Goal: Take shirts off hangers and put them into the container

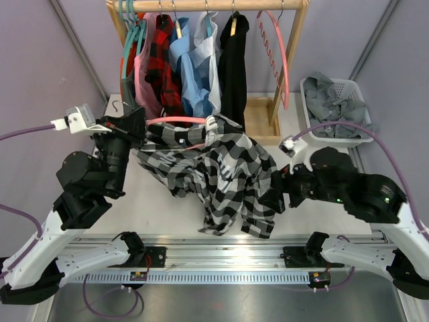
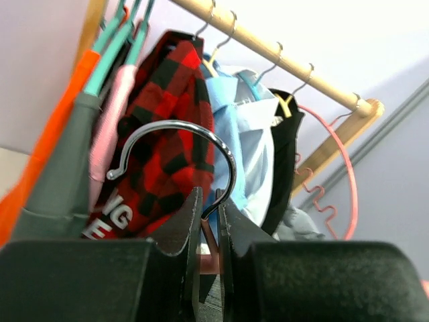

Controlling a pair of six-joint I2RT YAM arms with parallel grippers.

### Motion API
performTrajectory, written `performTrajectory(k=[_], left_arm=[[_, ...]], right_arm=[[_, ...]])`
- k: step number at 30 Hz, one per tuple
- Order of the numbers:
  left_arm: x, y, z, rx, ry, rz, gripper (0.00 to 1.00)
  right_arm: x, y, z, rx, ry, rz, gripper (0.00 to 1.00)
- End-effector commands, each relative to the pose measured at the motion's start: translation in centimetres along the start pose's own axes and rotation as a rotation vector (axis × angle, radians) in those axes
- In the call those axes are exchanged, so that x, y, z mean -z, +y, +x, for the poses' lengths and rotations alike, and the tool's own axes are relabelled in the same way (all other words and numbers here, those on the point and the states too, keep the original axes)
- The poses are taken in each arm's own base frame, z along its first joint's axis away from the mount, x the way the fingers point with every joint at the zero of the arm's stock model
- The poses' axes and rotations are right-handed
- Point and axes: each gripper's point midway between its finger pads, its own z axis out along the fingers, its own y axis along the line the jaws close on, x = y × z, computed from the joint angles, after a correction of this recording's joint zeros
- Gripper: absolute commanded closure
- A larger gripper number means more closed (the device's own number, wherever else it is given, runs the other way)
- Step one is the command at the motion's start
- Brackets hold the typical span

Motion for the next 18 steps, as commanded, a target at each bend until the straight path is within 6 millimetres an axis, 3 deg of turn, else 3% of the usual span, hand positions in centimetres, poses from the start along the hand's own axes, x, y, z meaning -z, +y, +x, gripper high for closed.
performTrajectory(k=[1, 9, 14, 18], left_arm=[[0.0, -0.8, 0.8, 0.199, 0.008, 0.006, 1.00], [0.2, 0.2, 7.4, 0.155, 0.187, -0.040, 1.00], [0.3, -0.6, 9.3, 0.156, 0.236, -0.026, 1.00], [0.5, -1.1, 9.1, 0.167, 0.237, -0.011, 1.00]], right_arm=[[2.8, 0.5, -3.7, 0.032, -0.166, 0.008, 0.24], [6.9, 2.1, -8.0, 0.114, -0.362, -0.039, 0.24], [4.3, 2.7, -8.3, 0.143, -0.307, -0.061, 0.26], [3.2, 2.5, -8.6, 0.167, -0.300, -0.048, 0.28]])
